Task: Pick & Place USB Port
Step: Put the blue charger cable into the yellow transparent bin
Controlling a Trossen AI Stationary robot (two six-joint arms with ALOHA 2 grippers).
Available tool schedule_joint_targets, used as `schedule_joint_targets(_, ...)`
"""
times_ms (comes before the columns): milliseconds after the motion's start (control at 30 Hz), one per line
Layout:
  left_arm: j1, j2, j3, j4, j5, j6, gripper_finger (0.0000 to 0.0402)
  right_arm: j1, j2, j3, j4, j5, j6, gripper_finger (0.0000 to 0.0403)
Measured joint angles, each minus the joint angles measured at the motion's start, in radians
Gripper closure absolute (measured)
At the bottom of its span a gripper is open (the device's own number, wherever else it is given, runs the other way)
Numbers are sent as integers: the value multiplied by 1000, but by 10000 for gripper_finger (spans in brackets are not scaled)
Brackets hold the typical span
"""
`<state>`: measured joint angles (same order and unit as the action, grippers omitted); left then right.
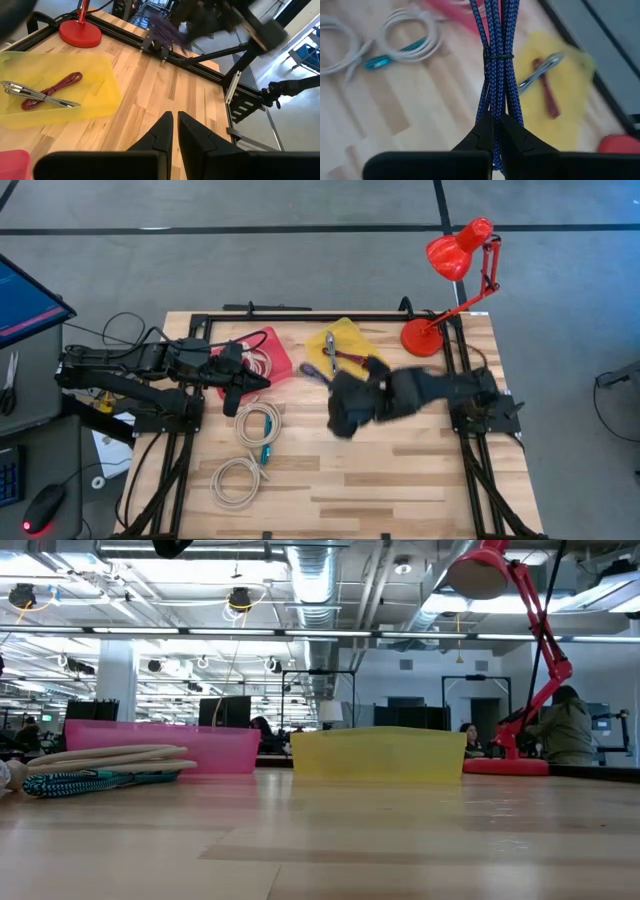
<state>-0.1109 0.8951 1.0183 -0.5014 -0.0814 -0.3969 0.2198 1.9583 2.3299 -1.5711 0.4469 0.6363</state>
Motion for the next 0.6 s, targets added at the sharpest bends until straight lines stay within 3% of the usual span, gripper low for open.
schedule_joint_targets(300, 0, 0, 0, 0, 0, 0, 376, -233, -16, -1, -1, 4, -234, 403)
schedule_joint_targets(600, 0, 0, 0, 0, 0, 0, 376, -418, -9, 0, 0, -84, -385, 403)
